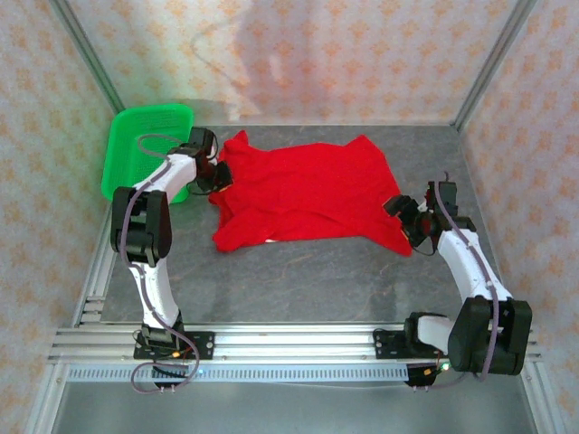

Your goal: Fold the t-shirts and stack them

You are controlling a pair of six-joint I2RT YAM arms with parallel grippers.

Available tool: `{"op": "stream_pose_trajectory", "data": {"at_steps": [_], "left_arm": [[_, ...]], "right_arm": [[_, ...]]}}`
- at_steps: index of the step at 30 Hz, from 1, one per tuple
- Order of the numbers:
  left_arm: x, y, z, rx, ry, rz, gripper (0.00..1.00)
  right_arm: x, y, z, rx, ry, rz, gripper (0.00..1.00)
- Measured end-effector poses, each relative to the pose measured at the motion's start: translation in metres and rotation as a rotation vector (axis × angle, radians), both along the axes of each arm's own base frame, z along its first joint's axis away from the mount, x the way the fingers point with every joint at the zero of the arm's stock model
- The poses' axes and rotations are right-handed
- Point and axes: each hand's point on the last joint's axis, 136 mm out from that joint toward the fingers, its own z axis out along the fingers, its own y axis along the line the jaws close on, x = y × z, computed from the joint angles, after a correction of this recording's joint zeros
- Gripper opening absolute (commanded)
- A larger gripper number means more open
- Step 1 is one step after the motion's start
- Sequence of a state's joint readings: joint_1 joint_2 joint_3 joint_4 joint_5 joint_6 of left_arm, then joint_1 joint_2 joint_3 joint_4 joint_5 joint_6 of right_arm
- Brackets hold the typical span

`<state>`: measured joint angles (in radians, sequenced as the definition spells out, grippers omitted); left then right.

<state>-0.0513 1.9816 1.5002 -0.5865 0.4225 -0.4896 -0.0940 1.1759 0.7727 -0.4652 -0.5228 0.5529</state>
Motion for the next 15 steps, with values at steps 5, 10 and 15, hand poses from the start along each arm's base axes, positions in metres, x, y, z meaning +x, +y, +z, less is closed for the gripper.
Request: {"op": "stream_pose_trajectory", "data": {"at_steps": [5, 10, 15], "left_arm": [[-0.008, -0.003, -0.008, -0.015, 0.026, -0.01, 0.24], [-0.011, -0.005, -0.012, -0.026, 0.038, -0.015, 0.23], [-0.012, -0.005, -0.015, -0.026, 0.047, -0.019, 0.21]], "right_arm": [[0.0, 0.0, -0.005, 0.002, 0.016, 0.0, 0.83], [0.0, 0.0, -0.009, 0.005, 0.032, -0.002, 0.83], [0.0, 0.0, -0.009, 0.008, 0.034, -0.006, 0.82]]}}
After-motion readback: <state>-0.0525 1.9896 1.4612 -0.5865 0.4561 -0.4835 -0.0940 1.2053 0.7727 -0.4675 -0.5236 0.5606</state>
